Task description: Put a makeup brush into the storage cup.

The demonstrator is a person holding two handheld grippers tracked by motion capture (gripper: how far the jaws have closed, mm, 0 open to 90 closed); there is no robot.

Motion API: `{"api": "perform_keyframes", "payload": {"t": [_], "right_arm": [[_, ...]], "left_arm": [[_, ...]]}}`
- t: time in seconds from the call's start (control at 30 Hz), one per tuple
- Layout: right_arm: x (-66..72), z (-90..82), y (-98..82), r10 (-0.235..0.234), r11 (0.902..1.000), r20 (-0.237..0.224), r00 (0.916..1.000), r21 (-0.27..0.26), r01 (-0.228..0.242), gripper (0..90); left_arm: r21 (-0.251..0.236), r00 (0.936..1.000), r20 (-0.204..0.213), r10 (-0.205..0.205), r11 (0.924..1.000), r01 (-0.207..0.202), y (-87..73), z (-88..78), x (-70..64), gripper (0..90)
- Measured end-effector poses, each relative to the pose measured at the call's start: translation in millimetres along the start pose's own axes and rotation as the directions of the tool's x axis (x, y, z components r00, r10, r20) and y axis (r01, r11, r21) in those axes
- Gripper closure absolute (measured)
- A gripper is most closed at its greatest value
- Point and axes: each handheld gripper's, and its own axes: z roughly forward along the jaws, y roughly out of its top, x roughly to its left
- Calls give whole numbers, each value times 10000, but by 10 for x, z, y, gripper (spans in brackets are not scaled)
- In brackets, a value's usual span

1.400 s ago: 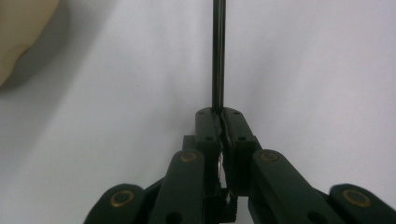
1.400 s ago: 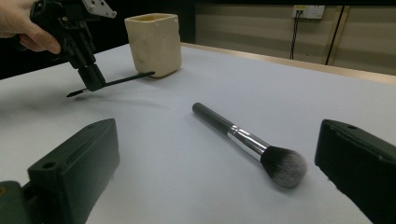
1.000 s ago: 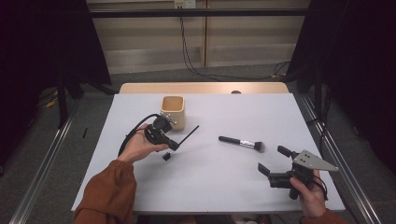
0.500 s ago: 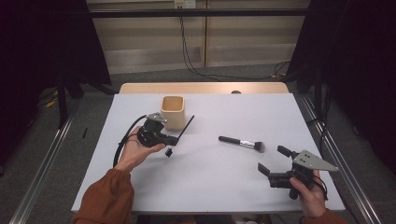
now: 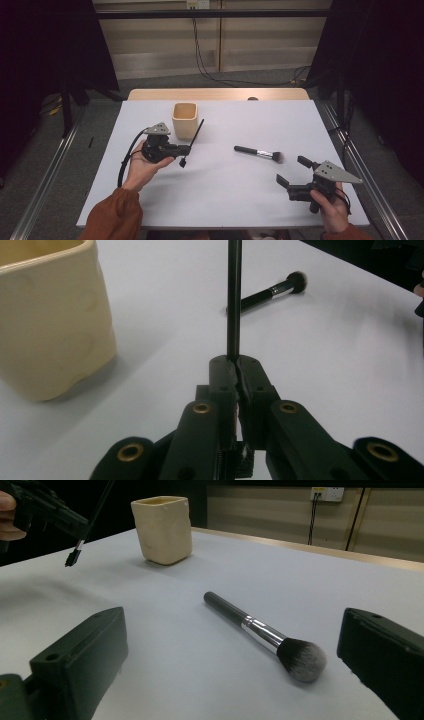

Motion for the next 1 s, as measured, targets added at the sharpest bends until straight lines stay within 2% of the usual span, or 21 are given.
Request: {"api": "perform_keyframes", "payload": {"t": [0.07,0.1,0.27,0.37,0.63,0.8,1.0], "right_arm": [[1,-2,0,10,10000,9,10000,-8,-10,0],[0,-2,0,13,10000,6,10000,-6,-13,0],[9,-5,1,-10,10000,-32,10000,-17,10,0],[13,-9,1,21,10000,-22,10000,-49,-21,0],[9,-6,0,-2,10000,-81,10000,-39,1,0],[25,0,4,-68,9999,-188,9998,-83,66,0],[41,10,13,-67,9999,-322,9995,-81,64,0]], "left_arm": [[-111,9994,307,128,9999,-125,-6,-1,-21,862],[-118,9994,323,142,9998,-138,-5,2,-32,862],[223,9958,603,682,9973,-697,20,83,-163,862],[394,9938,736,828,9955,-859,52,135,-256,862],[522,9882,1143,1019,9927,-1084,88,202,-379,862],[565,9867,1286,992,9926,-1072,97,257,-447,862],[772,9787,1675,1185,9881,-1329,124,314,-555,862]]}}
